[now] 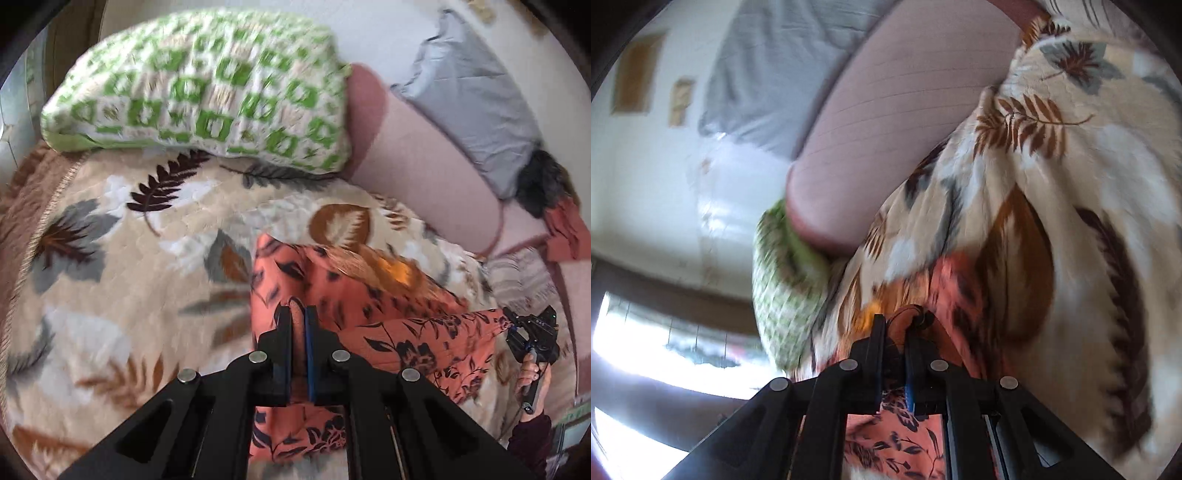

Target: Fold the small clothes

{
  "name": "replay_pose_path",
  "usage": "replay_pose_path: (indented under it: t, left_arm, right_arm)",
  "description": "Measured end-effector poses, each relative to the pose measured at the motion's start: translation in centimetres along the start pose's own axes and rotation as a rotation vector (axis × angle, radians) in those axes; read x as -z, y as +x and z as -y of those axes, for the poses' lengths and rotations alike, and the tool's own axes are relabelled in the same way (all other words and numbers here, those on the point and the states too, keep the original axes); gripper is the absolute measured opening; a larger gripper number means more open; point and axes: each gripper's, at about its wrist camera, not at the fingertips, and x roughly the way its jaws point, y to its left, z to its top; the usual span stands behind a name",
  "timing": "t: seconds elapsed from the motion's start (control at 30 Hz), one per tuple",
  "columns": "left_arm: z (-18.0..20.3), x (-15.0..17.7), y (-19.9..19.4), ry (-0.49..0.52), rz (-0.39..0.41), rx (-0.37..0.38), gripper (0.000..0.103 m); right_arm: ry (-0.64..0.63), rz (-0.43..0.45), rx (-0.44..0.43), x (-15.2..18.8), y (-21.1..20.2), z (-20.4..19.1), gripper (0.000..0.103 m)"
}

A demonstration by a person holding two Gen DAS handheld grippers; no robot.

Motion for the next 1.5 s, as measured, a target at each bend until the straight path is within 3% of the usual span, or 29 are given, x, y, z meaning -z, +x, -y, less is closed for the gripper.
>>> replay_pose_path:
  t: [0.17,0.3,0.33,0.4,0.43,0.47,0.53,0.57,0.63,0.7,0.77,0.87,0.93,1.0,1.07,1.2,1.33,1.43,1.5]
  left_arm:
    - [-2.3,-2.2,6.3,-0.077,-0.043,-0.058,0.008]
    - [-3.7,-2.3,6.5,-0.139,0.059,-0.044,0.011]
    - [-4.0,-2.2,5.9,-0.156,0.106,-0.04,0.018]
    - [-4.8,-1.9,3.9,-0.207,0.217,-0.019,0.033]
    - [-4.9,-1.6,2.7,-0.231,0.269,-0.026,0.04]
    - [-4.8,-0.8,1.1,-0.245,0.326,-0.058,0.044]
    - [-4.1,0.4,-0.8,-0.233,0.384,-0.093,0.046]
    - [-3.3,2.0,-1.9,-0.223,0.407,-0.125,0.054]
    - [-1.9,3.8,-2.5,-0.205,0.389,-0.202,0.061]
    - [0.1,6.8,-2.4,-0.187,0.353,-0.309,0.061]
    - [1.2,9.1,-1.6,-0.172,0.323,-0.321,0.061]
    - [1.4,9.5,0.3,-0.178,0.21,-0.312,0.061]
    - [1.6,9.6,0.7,-0.145,0.214,-0.305,0.061]
    - [1.3,9.7,1.4,-0.099,0.194,-0.406,0.065]
    - [0.1,10.0,2.3,-0.097,0.126,-0.367,0.066]
    - [-2.2,9.8,2.6,-0.123,0.115,-0.358,0.066]
    - [-2.5,8.8,2.6,-0.099,0.14,-0.344,0.066]
    - [-2.4,7.9,2.9,-0.07,0.178,-0.383,0.065]
    - [-2.3,7.5,2.9,-0.057,0.188,-0.4,0.065]
  right_arm:
    - [0.195,-0.069,0.001,-4.2,6.9,4.1,0.013]
    - [0.212,-0.046,-0.025,-4.7,7.7,6.1,0.016]
    - [0.207,-0.012,-0.048,-4.6,6.8,6.4,0.022]
    - [0.188,0.051,-0.062,-4.6,4.6,6.7,0.056]
    - [0.179,0.116,-0.055,-4.5,2.8,6.7,0.081]
    - [0.167,0.175,-0.052,-4.2,1.4,6.5,0.082]
    - [0.093,0.203,-0.05,-3.4,-0.9,4.9,0.082]
    - [0.054,0.18,-0.042,-3.0,-1.5,3.7,0.082]
    - [-0.065,0.119,0.014,-0.8,-1.4,0.3,0.08]
    - [-0.195,0.044,0.056,2.4,-0.4,-2.8,0.077]
    - [-0.321,-0.05,0.085,6.7,1.9,-6.2,0.069]
    - [-0.456,-0.197,0.116,13.7,6.5,-10.0,0.061]
    - [-0.529,-0.292,0.135,18.1,10.1,-11.9,0.052]
    - [-0.576,-0.361,0.164,21.5,13.7,-13.1,0.049]
    - [-0.597,-0.398,0.189,23.3,16.1,-13.4,0.046]
    - [-0.634,-0.392,0.253,24.2,21.4,-15.2,0.045]
    - [-0.634,-0.271,0.321,20.5,26.5,-18.2,0.045]
    - [-0.574,-0.149,0.284,17.6,27.0,-19.8,0.045]
    - [-0.55,-0.119,0.258,16.7,26.1,-20.3,0.045]
